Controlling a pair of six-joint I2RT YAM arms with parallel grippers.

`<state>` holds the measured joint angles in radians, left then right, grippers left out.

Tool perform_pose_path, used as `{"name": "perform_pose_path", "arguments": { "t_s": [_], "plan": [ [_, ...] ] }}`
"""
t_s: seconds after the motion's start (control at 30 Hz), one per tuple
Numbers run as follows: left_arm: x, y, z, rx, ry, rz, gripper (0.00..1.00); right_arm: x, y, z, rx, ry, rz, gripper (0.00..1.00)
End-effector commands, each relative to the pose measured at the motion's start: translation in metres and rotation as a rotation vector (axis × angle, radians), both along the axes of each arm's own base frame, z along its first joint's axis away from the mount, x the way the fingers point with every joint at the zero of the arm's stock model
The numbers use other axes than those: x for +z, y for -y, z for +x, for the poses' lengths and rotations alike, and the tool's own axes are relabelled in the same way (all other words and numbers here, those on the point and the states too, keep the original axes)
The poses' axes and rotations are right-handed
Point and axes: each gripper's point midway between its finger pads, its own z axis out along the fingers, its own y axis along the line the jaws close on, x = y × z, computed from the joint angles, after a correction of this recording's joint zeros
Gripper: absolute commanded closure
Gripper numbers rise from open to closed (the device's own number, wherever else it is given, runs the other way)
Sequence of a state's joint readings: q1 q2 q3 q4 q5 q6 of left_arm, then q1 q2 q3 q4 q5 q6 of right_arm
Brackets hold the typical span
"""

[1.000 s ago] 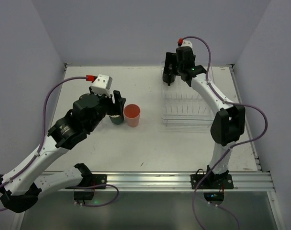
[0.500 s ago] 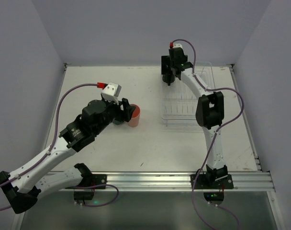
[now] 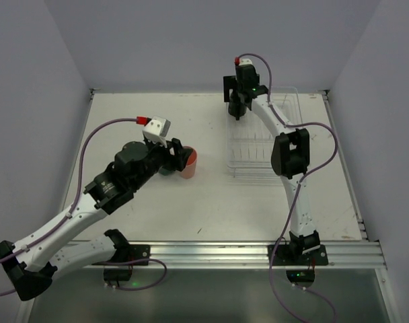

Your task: Unload the cups from the dish rack

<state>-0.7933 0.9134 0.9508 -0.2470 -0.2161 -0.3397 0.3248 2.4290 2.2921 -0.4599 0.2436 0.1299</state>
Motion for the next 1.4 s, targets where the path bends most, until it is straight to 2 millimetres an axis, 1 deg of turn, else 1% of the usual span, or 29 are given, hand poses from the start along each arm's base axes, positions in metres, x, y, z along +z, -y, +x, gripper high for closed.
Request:
{"name": "perform_pose_path", "arguments": {
  "t_s": [0.0,0.03,0.2,0.3,0.33,0.37,0.4,0.43,0.47,0.53,0.73,0.77,0.8,0.87,0.9,0.93,0.97,1.03,1.07,1.1,1.13,1.17,1.2,1.23,1.27,1.3,1.33,1.37],
  "plan": [
    [0.018,-0.002,0.002,0.013,0.062,-0.050,0.31,0.013,-0.002,0.008,0.018,0.028,0.009,0.01],
    [0.020,-0.003,0.001,0.013,0.066,-0.055,0.31,0.013,-0.003,0.008,0.015,0.025,0.012,0.01],
    [0.018,-0.003,0.001,0.012,0.067,-0.051,0.30,-0.008,-0.003,0.009,0.009,-0.018,0.008,0.01],
    [0.018,-0.004,0.001,0.013,0.070,-0.048,0.30,-0.006,-0.003,0.011,0.005,-0.012,0.010,0.02],
    [0.019,-0.004,0.001,0.014,0.075,-0.050,0.30,-0.006,-0.002,0.011,-0.003,-0.009,0.008,0.03],
    [0.018,-0.004,0.001,0.016,0.073,-0.048,0.30,-0.010,-0.001,0.011,-0.006,-0.014,0.006,0.04],
    [0.020,-0.005,0.001,0.017,0.077,-0.049,0.30,-0.010,-0.002,0.011,-0.001,-0.012,0.006,0.08],
    [0.018,-0.005,0.001,0.017,0.075,-0.047,0.30,-0.012,-0.003,0.011,0.009,-0.017,0.008,0.09],
    [0.018,-0.005,0.001,0.017,0.075,-0.047,0.30,-0.006,-0.004,0.014,0.010,-0.005,0.011,0.10],
    [0.017,-0.005,0.001,0.017,0.075,-0.043,0.29,-0.013,-0.004,0.014,0.011,-0.018,0.005,0.11],
    [0.015,-0.006,0.002,0.022,0.078,-0.036,0.28,-0.013,-0.010,0.013,0.042,-0.023,0.013,0.18],
    [0.015,-0.006,0.002,0.020,0.078,-0.037,0.28,-0.016,-0.010,0.013,0.042,-0.027,0.011,0.21],
    [0.014,-0.006,0.002,0.020,0.078,-0.034,0.28,-0.016,-0.010,0.013,0.043,-0.029,0.012,0.38],
    [0.014,-0.005,0.003,0.020,0.078,-0.033,0.28,-0.016,-0.010,0.013,0.042,-0.030,0.010,0.58],
    [0.014,-0.005,0.003,0.018,0.077,-0.032,0.28,-0.016,-0.010,0.013,0.039,-0.028,0.009,0.75],
    [0.013,-0.004,0.003,0.016,0.076,-0.029,0.28,-0.016,-0.010,0.012,0.036,-0.029,0.008,0.82],
    [0.012,-0.004,0.003,0.016,0.074,-0.027,0.28,-0.014,-0.009,0.012,0.031,-0.022,0.006,1.00],
    [0.012,-0.004,0.003,0.018,0.072,-0.023,0.27,-0.011,-0.005,0.012,0.005,-0.012,0.001,1.00],
    [0.011,-0.004,0.004,0.016,0.070,-0.021,0.27,-0.015,-0.003,0.010,-0.005,-0.019,-0.001,1.00],
    [0.010,-0.003,0.004,0.016,0.066,-0.019,0.27,-0.003,-0.001,0.011,-0.021,0.006,0.009,1.00],
    [0.011,-0.002,0.004,0.015,0.067,-0.020,0.27,0.002,0.004,0.011,-0.050,0.021,0.004,1.00],
    [0.012,-0.002,0.004,0.015,0.066,-0.021,0.27,-0.006,0.007,0.006,-0.066,0.005,-0.003,1.00],
    [0.012,-0.002,0.005,0.015,0.063,-0.021,0.27,0.017,0.010,0.007,-0.093,0.055,0.020,1.00],
    [0.013,-0.001,0.005,0.016,0.062,-0.023,0.27,0.024,0.013,0.006,-0.106,0.073,0.025,1.00],
    [0.013,0.000,0.005,0.015,0.058,-0.024,0.27,0.024,0.018,0.003,-0.127,0.074,0.017,1.00],
    [0.012,0.001,0.006,0.014,0.050,-0.025,0.27,0.036,0.020,0.002,-0.143,0.099,0.026,1.00],
    [0.011,0.002,0.006,0.011,0.042,-0.026,0.27,0.057,0.022,0.000,-0.153,0.132,0.034,1.00],
    [0.014,0.003,0.006,0.009,0.041,-0.032,0.27,0.068,0.026,-0.001,-0.174,0.154,0.029,1.00]
  ]
}}
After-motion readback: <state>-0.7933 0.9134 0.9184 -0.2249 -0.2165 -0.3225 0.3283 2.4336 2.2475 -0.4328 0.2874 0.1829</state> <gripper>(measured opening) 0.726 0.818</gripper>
